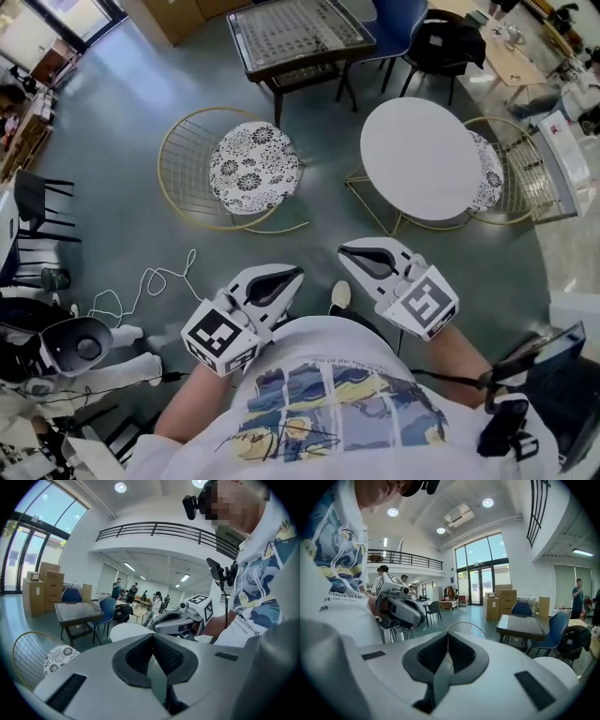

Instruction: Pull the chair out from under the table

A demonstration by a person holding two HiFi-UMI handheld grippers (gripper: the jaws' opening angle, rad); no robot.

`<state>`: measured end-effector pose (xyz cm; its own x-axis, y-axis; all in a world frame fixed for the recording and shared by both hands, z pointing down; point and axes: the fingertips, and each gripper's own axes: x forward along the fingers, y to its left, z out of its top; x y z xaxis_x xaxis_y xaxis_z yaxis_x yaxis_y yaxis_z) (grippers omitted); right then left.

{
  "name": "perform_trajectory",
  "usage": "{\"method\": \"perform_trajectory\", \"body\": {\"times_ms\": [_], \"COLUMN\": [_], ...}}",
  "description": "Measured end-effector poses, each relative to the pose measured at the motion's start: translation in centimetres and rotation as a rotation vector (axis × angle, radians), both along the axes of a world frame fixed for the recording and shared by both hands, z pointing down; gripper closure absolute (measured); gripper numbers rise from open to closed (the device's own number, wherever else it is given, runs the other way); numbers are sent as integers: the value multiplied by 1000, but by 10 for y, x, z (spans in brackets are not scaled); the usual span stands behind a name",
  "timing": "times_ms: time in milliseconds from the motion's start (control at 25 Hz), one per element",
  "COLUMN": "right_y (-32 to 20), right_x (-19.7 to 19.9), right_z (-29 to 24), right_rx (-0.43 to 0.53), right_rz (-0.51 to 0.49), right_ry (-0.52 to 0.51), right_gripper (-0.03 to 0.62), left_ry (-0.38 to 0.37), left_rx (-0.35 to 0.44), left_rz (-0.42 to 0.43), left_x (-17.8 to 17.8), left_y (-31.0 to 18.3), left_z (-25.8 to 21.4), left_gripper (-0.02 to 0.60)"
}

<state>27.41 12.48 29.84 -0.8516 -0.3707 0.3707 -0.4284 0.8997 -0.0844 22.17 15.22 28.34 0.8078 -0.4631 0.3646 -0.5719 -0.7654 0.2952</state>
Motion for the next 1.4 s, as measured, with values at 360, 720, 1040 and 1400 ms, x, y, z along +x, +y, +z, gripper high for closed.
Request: {"method": "perform_trajectory", "body": {"times_ms": [360, 720, 1040, 1400], "right_y": [39, 86, 118, 114], "right_x": [-92, -164, -179, -126], "right_z": [-22, -21, -18, -16], "right_rx": [48, 51, 43, 26], "right_rz": [-25, 10, 71, 158], "right_ry": [-31, -7, 25, 78], "right_gripper": [583, 583, 583, 583], "left_ry": [1, 6, 12, -62], "left_rx": [-7, -31, -48, -37], "left_rz": [-22, 39, 102, 53], "left_x": [-87, -154, -174, -180], "left_y": [32, 76, 98, 48], "left_z": [-9, 6, 18, 39], "left_gripper": [572, 572, 572, 572]}}
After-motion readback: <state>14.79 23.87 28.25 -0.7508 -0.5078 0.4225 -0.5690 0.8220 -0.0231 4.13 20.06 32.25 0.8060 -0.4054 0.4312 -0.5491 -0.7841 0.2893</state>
